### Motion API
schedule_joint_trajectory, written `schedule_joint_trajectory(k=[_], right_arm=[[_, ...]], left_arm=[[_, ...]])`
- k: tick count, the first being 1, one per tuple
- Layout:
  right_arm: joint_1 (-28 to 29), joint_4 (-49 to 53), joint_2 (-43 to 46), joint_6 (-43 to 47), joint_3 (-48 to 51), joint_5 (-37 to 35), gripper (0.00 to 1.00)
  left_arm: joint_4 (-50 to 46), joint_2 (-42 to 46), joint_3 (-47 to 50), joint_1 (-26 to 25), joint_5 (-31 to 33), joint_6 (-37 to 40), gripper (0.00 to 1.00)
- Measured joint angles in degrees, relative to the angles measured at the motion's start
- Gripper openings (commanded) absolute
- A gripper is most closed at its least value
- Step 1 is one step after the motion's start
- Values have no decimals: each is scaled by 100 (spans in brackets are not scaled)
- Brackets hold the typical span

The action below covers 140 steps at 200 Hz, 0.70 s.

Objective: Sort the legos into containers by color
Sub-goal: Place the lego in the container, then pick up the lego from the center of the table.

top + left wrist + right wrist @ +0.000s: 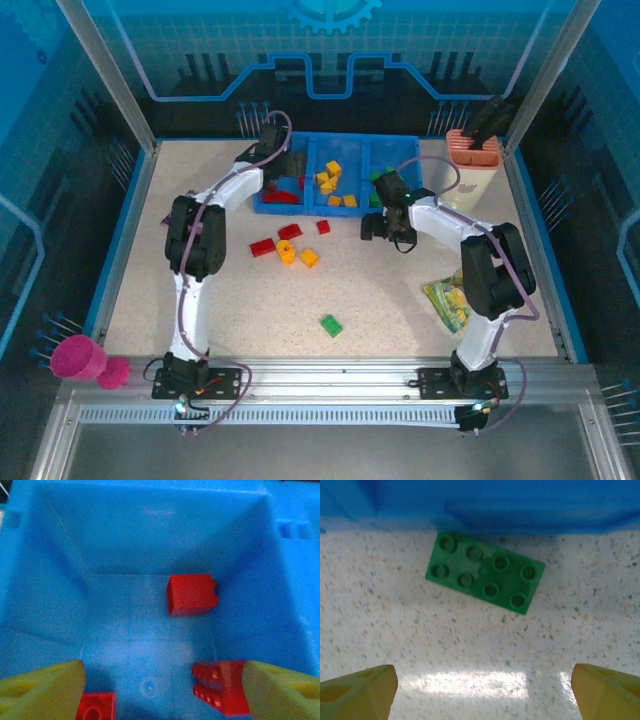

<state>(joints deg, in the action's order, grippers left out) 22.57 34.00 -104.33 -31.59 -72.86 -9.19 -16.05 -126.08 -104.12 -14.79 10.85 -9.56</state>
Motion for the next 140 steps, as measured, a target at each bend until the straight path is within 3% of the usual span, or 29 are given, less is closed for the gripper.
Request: schedule_joint_trajectory(k=[81,140], right_arm=[[31,-577,-776,-625,-50,-396,95],[103,-487,-929,-874,-214,-649,90]], left_arm=[[144,2470,833,-22,-544,227,87],[140,3093,1167,-22,-675,249,88]])
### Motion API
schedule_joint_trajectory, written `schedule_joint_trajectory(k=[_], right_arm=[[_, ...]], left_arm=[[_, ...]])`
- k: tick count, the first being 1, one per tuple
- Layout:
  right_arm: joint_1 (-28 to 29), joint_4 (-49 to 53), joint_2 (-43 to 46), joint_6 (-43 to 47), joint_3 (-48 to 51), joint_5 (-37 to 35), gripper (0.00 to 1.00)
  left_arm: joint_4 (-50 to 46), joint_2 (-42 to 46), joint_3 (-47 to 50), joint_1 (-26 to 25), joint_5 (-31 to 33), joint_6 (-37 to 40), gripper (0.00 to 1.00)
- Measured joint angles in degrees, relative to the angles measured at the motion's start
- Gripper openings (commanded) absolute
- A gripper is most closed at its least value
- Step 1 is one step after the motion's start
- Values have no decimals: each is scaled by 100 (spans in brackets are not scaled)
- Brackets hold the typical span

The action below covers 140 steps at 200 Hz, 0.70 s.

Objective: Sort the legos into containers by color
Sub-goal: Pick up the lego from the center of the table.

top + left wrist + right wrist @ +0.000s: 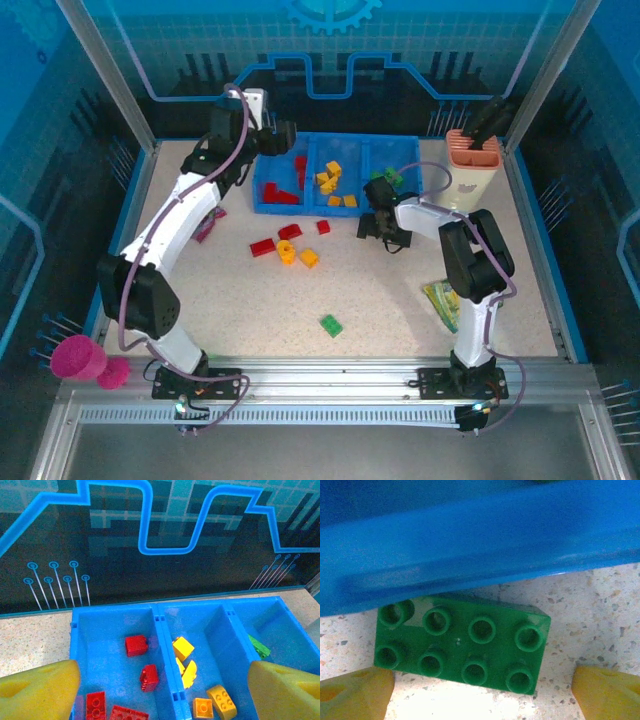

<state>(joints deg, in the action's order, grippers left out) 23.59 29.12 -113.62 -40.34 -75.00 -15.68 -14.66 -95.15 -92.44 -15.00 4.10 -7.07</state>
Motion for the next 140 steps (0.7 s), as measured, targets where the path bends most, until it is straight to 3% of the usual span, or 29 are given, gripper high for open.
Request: schedule_joint_trajectory(k=[88,140], right_arm=[[90,-105,-20,26,31,-284,87],[212,-673,129,157,411,-540,83]], left_arm=[[144,116,584,0,-164,-2,89],[275,334,713,0,-190,-7,90]])
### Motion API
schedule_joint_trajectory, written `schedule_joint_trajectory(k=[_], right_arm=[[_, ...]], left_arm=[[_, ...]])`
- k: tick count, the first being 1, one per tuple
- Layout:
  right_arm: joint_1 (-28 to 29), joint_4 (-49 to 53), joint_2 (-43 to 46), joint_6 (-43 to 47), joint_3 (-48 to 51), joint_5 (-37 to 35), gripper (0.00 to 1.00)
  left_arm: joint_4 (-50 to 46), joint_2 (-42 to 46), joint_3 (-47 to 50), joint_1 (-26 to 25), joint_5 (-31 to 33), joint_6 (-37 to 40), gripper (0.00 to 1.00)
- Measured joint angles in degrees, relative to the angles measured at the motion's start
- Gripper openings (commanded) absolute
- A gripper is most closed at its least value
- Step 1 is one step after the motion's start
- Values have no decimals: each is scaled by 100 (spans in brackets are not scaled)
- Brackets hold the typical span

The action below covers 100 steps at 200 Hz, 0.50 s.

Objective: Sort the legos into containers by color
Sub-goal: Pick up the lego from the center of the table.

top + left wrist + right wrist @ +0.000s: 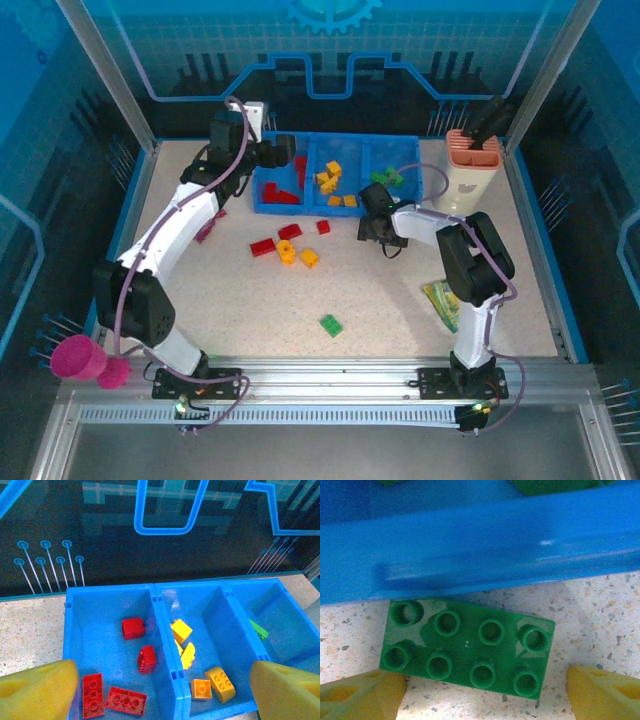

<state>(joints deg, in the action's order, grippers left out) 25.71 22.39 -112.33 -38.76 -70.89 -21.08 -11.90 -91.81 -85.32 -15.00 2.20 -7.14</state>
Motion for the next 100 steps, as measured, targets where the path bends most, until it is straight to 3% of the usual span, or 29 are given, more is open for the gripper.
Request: schedule_joint_trajectory(k=[100], right_arm=[[55,-667,48,238,310,-190,83]], left_arm=[[127,70,278,-4,-66,-44,90]])
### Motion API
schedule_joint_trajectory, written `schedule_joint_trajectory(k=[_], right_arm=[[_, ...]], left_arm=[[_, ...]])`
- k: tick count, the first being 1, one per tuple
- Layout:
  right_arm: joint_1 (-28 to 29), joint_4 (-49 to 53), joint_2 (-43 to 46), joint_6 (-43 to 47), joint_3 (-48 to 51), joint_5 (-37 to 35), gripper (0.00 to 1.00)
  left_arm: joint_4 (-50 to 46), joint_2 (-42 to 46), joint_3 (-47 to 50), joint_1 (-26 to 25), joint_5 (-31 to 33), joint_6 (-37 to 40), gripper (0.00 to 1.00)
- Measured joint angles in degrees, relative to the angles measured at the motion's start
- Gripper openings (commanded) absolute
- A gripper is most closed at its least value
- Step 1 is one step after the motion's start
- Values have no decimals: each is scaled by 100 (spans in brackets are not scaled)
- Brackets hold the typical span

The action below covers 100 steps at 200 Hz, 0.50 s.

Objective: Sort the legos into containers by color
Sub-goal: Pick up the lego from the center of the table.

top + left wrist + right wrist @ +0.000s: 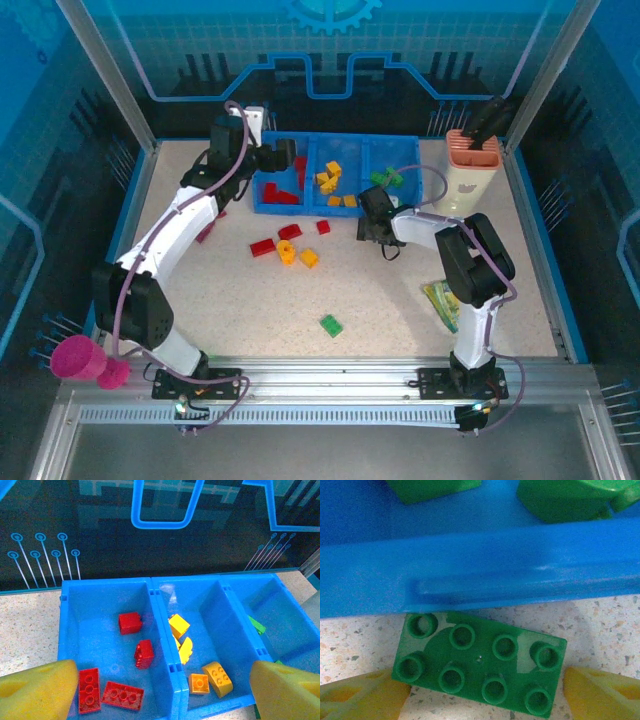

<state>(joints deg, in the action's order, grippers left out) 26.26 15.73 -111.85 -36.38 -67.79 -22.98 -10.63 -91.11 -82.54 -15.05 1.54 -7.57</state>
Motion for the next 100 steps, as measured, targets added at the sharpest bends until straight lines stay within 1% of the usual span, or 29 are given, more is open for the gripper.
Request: schedule_joint_trajectory(k=[42,87,100], right_arm=[[42,-280,63,55,173,-94,79],[42,-437,28,166,168,-101,64],[42,-455,20,188,149,-98,62]], left_arm=[[50,0,28,-39,-15,0,90],[66,0,28,-223,-13,2,90],[66,0,28,-264,-13,2,90]])
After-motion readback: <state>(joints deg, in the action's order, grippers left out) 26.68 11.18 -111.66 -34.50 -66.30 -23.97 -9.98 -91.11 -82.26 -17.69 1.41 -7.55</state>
